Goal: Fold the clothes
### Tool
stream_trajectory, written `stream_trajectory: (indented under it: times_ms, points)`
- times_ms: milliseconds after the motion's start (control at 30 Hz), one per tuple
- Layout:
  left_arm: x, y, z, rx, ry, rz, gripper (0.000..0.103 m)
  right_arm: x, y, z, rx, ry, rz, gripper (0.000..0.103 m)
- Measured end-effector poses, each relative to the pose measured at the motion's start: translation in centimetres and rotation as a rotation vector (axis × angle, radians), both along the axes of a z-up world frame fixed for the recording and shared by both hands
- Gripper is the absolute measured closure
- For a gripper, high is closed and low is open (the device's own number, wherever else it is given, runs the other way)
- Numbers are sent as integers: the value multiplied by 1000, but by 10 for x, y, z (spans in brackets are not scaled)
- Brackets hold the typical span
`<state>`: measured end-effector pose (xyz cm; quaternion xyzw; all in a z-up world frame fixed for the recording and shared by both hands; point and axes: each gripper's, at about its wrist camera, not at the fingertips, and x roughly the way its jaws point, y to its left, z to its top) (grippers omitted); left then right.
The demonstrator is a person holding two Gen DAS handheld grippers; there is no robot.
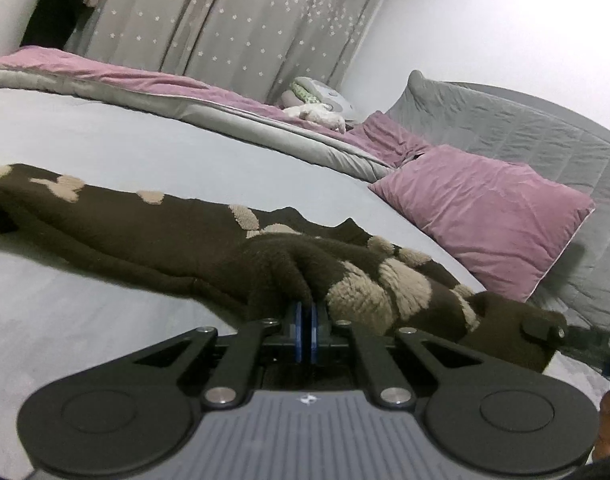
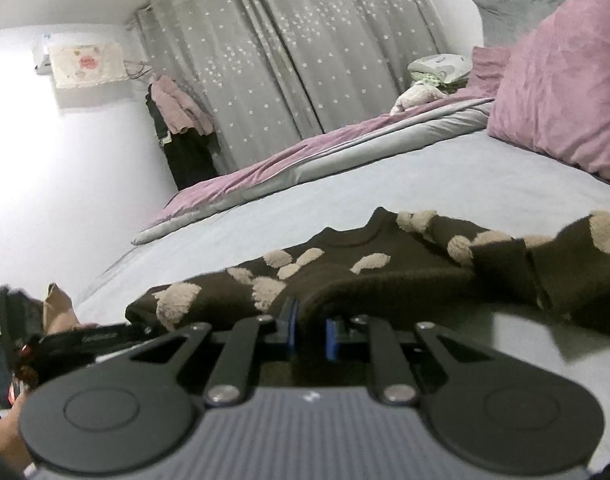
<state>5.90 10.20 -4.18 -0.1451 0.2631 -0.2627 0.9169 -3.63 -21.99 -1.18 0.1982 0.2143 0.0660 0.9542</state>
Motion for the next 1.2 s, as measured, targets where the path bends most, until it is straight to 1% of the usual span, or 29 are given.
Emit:
stream_trajectory:
  times_ms: [133,367,467,600,733,867,1100,1200]
  points:
    - [-23,6,11,-18,8,20,101,-11,-7,8,49,-1,-21,90]
    - [-69,13,24,-44,11,32,101,-27,-16,17,90,6,-55,91]
    - [-85,17,26,-36,29,31,101,-31,-18,20,85,23,-65,91]
    - [-99,22,27,-19,82,29,101,-37,-22,24,79,59,-82,91]
    - [-109,30,24,-23,159,51,101,-39,-28,22,86,119,-100,91]
    - [-114,33,16,41,206,82,101,-39,-36,14,93,205,-117,91]
    - [-105,31,-2,130,283,55,101,-36,-58,-13,105,352,-152,90]
    - [-104,32,-6,137,315,29,101,-35,-66,-27,110,407,-163,90]
